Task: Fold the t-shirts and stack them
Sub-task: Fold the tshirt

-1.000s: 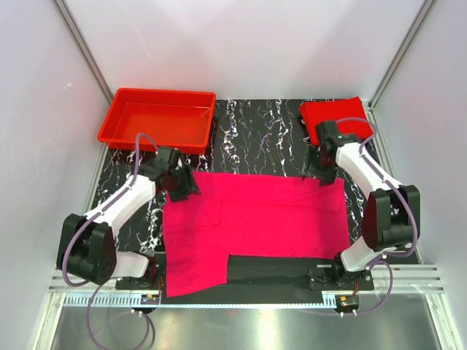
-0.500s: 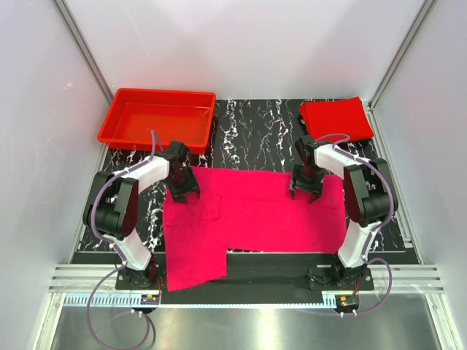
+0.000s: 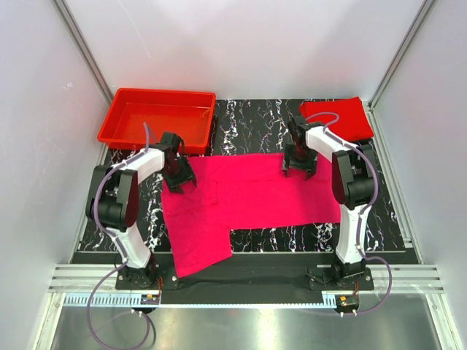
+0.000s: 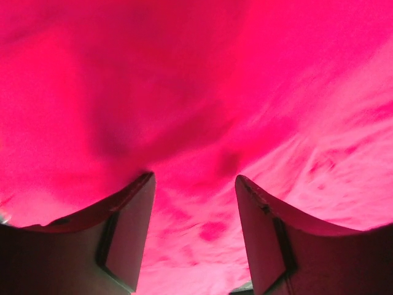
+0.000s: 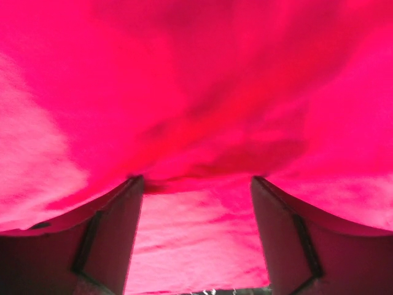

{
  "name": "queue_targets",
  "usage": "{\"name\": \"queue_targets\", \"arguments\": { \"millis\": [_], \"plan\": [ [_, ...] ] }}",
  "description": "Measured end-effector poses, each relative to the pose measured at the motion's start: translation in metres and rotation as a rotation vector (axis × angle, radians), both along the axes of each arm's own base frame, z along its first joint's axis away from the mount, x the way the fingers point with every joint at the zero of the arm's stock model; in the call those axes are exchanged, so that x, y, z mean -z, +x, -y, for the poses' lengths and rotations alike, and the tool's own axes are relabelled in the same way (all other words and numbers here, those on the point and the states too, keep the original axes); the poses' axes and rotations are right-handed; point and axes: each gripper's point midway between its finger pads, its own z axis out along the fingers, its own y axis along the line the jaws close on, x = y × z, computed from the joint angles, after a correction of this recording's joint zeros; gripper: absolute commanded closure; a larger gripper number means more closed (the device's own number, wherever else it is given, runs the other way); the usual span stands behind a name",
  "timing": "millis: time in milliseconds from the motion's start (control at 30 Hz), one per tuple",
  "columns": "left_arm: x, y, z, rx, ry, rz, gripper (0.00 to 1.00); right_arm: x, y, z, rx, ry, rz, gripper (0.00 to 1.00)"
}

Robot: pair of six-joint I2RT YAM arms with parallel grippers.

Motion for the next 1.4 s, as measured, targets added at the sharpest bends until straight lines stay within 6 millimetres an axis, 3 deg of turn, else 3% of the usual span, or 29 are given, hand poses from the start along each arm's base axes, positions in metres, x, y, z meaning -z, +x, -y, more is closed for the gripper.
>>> {"name": "queue_targets", "arguments": {
  "millis": [167,267,367,467,567,667,833,1067,1267,1400],
  "plan": [
    [-0.028,-0.029,-0.009,0.018,0.033,0.081,0.33,-0.024,-0.026,0.022,0.044,-0.014,0.008,0.15],
    [-0.069,-0.044,-0.002,0.062,0.040,0.211,0.33,-0.053,-0.041,0.053,0.150,0.015,0.061,0.16],
    [-0.114,-0.064,0.016,0.133,-0.002,0.372,0.37,-0.080,-0.058,0.093,0.322,0.066,0.134,0.21],
    [-0.141,-0.096,0.031,0.190,-0.073,0.490,0.44,-0.090,-0.085,0.124,0.475,0.078,0.174,0.27],
    [-0.138,-0.130,0.034,0.205,-0.131,0.509,0.48,-0.088,-0.117,0.136,0.589,0.090,0.176,0.30],
    [-0.117,-0.163,0.036,0.212,-0.168,0.448,0.48,-0.080,-0.141,0.148,0.707,0.119,0.174,0.35],
    [-0.099,-0.201,0.041,0.241,-0.175,0.337,0.46,-0.066,-0.169,0.160,0.870,0.155,0.180,0.38],
    [-0.089,-0.218,0.030,0.238,-0.082,0.267,0.49,-0.037,-0.177,0.147,0.949,0.248,0.140,0.47],
    [-0.100,-0.225,0.021,0.243,0.029,0.271,0.49,-0.010,-0.178,0.139,0.981,0.285,0.098,0.57],
    [-0.097,-0.230,0.020,0.254,0.090,0.253,0.45,-0.004,-0.181,0.140,0.992,0.271,0.082,0.56]
  ]
}}
